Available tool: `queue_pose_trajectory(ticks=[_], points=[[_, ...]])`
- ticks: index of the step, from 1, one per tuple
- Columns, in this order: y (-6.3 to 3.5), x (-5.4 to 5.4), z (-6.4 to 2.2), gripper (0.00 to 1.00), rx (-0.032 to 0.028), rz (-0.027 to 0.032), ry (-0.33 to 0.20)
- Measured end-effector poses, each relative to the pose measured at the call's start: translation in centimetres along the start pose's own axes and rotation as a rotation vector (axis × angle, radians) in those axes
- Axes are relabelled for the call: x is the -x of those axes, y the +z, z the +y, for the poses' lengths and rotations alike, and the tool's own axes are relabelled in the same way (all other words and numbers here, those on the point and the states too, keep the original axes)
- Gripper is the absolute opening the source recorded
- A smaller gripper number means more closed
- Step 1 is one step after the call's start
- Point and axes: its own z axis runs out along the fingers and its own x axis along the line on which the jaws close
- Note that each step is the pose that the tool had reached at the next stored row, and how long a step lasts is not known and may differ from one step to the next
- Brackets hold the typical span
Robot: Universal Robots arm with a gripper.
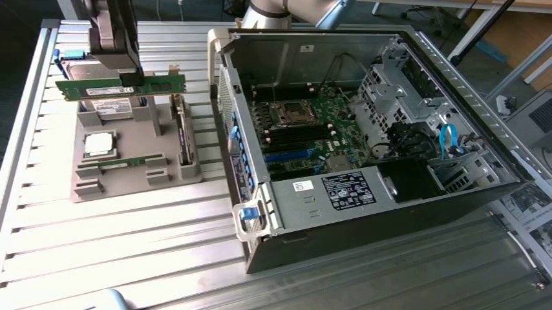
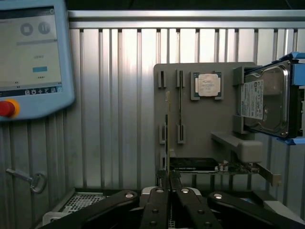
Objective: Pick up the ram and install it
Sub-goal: 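Pick up the ram and move it above insertion slot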
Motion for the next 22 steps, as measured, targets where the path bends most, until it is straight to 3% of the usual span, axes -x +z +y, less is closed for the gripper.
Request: queue_pose_trajectory(ticks=[22], points=[[0.03, 0.0, -1.68, 0.12, 0.0, 0.0002, 0.0]])
